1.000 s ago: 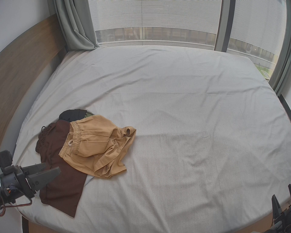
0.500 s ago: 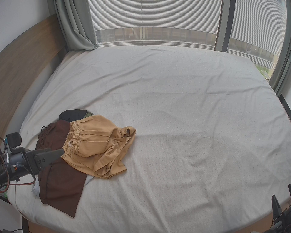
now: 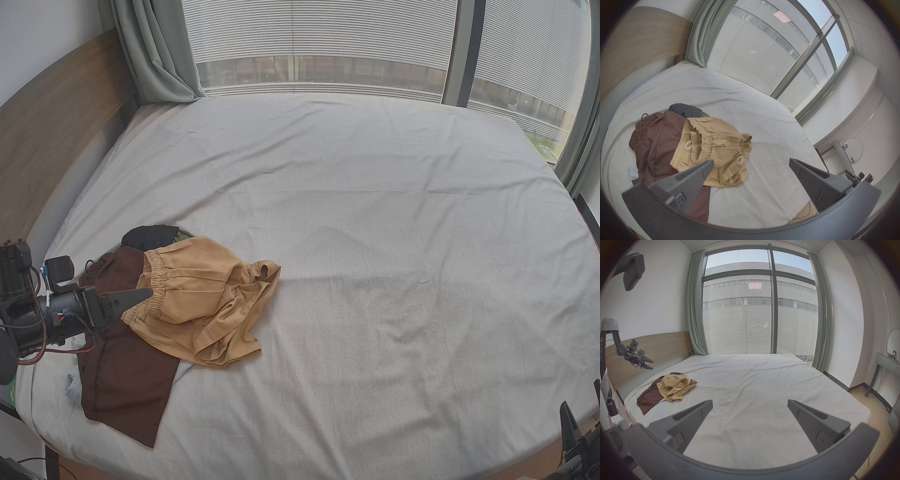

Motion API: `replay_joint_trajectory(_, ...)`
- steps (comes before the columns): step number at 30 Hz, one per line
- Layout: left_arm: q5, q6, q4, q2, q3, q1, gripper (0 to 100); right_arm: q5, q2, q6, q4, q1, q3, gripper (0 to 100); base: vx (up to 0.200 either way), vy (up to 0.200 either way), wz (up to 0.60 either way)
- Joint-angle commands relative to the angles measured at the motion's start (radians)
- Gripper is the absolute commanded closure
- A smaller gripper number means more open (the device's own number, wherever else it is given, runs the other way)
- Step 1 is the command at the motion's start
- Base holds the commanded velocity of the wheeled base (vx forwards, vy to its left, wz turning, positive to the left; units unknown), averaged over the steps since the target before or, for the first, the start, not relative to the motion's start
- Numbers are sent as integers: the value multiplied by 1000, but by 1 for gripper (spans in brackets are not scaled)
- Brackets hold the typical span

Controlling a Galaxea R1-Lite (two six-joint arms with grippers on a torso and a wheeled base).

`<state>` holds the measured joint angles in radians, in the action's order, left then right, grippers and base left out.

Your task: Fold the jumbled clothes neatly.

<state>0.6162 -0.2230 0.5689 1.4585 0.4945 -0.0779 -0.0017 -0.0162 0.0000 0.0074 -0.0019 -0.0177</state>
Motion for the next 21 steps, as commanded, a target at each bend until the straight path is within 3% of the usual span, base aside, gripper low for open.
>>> replay_joint_trajectory(1, -4, 4, 5, 114, 52, 0, 0, 0, 12, 0, 0, 0, 15, 0, 0, 0, 0)
replay_joint_trajectory(21, 8, 2, 203, 411, 130, -42, 0, 0, 12, 0, 0, -1, 15, 0, 0, 0, 0)
